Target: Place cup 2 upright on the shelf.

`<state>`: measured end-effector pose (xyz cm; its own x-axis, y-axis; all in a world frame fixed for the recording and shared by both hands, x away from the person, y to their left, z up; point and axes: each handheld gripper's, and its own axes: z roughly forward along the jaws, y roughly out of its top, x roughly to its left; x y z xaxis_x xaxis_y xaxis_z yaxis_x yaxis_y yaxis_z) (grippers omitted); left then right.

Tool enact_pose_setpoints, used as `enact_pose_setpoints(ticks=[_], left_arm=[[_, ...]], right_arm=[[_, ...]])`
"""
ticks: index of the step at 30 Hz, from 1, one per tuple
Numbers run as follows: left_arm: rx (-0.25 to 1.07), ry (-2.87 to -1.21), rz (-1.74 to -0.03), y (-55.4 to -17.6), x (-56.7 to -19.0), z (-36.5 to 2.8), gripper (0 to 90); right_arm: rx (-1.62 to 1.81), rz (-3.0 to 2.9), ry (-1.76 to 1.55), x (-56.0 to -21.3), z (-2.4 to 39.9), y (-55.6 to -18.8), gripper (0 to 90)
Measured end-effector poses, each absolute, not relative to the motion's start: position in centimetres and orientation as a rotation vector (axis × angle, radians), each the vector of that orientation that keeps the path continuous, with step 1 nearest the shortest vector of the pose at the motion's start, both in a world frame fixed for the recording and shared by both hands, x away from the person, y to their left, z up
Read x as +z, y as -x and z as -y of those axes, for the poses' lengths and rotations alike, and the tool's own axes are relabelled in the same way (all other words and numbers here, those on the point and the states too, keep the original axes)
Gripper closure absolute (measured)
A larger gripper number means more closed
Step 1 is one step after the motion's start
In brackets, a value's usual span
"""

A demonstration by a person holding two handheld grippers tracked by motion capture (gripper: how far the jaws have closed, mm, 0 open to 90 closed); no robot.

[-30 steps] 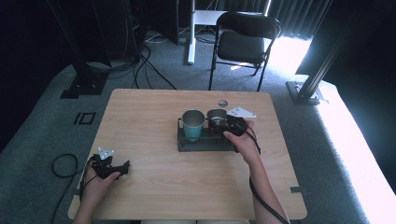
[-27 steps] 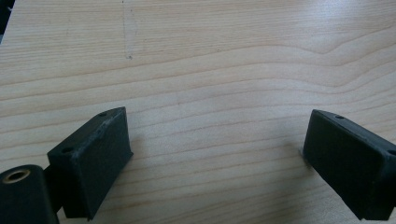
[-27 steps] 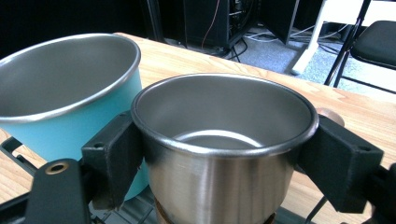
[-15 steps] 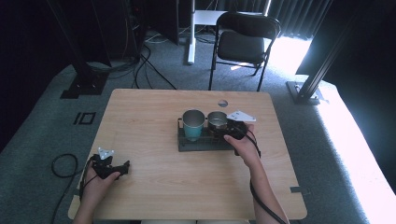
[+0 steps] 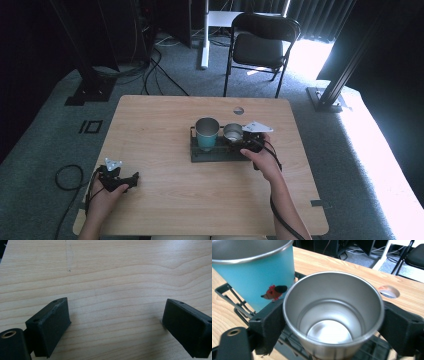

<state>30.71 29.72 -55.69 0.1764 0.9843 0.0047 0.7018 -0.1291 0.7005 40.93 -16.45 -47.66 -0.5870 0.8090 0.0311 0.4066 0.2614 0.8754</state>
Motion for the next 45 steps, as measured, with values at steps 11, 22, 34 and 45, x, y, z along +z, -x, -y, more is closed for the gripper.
enact_pose_setpoints(ticks=[11, 22, 34, 45], left_arm=[[0.653, -1.897, -1.584, -30.7, -55.7, -29.7, 8.1], [0.653, -1.896, -1.584, -30.7, -55.7, -29.7, 8.1], [0.653, -1.897, -1.584, -30.7, -55.7, -29.7, 8.1], [0.653, -1.897, -1.583, -30.7, -55.7, -29.7, 8.1]], right_arm=[[1.285, -2.101, -1.126, -47.3, 18.0, -39.7, 12.0], [1.292, -2.063, -1.131, -47.2, 20.1, -38.2, 12.0], [1.284, -2.022, -1.155, -47.5, 22.4, -37.0, 12.0], [1.275, -2.005, -1.186, -48.4, 24.1, -35.9, 12.1]])
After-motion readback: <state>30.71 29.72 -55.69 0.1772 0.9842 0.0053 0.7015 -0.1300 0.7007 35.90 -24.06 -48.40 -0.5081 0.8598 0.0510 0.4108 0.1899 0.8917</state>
